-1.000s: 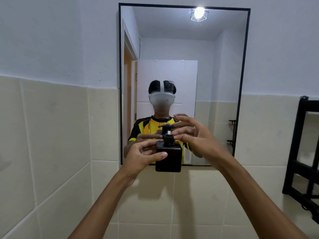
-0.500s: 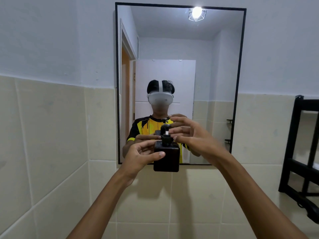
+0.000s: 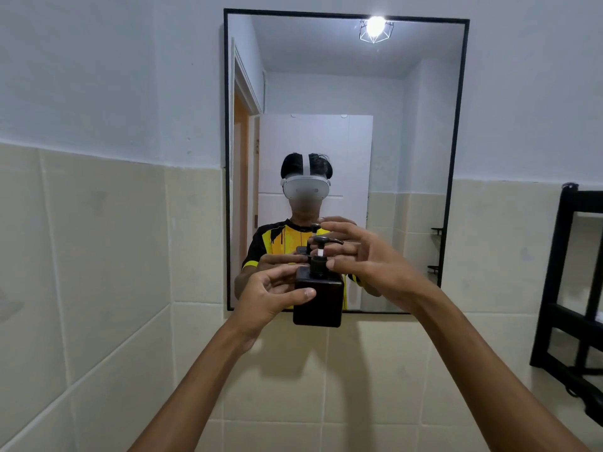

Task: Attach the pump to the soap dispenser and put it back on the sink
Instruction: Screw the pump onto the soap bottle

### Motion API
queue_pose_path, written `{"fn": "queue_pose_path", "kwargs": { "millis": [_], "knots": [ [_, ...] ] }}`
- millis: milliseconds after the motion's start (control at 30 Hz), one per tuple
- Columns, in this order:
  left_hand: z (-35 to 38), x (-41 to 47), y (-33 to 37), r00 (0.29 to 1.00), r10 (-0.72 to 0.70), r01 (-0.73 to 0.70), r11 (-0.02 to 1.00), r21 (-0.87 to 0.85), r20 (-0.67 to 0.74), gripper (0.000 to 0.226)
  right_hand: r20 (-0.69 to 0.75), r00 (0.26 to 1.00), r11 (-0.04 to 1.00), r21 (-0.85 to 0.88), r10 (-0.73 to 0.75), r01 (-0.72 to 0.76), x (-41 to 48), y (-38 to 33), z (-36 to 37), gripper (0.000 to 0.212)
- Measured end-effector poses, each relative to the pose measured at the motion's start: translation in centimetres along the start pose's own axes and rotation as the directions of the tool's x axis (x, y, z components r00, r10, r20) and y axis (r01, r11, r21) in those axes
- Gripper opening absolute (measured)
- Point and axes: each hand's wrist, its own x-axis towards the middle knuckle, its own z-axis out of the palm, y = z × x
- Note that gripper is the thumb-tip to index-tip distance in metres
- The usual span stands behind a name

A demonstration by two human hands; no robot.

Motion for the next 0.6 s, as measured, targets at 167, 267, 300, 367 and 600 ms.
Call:
{"fn": "queue_pose_path", "kwargs": {
  "millis": [167,267,300,367,600],
  "knots": [
    [-0.2,-0.1,0.2,1.0,0.012,-0.012,1.0,0.018,0.003,0.059,0.001,1.0,0.997,-0.081,-0.014,0.014,0.1,0.3,-0.2,0.062],
    [-0.1,-0.2,0.3,1.0,0.02,-0.02,1.0,0.016,0.003,0.059,0.027,1.0,0.999,-0.053,0.0,0.001,0.1,0.4,-0.3,0.061],
    [-0.1,-0.2,0.3,1.0,0.021,-0.021,1.0,0.014,0.002,0.059,0.039,0.999,0.999,-0.048,-0.001,0.003,0.1,0.3,-0.3,0.061],
    [-0.1,-0.2,0.3,1.0,0.017,-0.017,1.0,0.011,0.001,0.058,0.053,0.998,0.997,-0.069,-0.023,0.026,0.2,0.2,-0.2,0.058],
    [0.2,0.0,0.1,1.0,0.005,-0.005,1.0,0.011,-0.019,0.057,-0.036,0.998,0.987,-0.154,-0.053,0.047,0.8,1.3,0.1,0.042]
  ]
}}
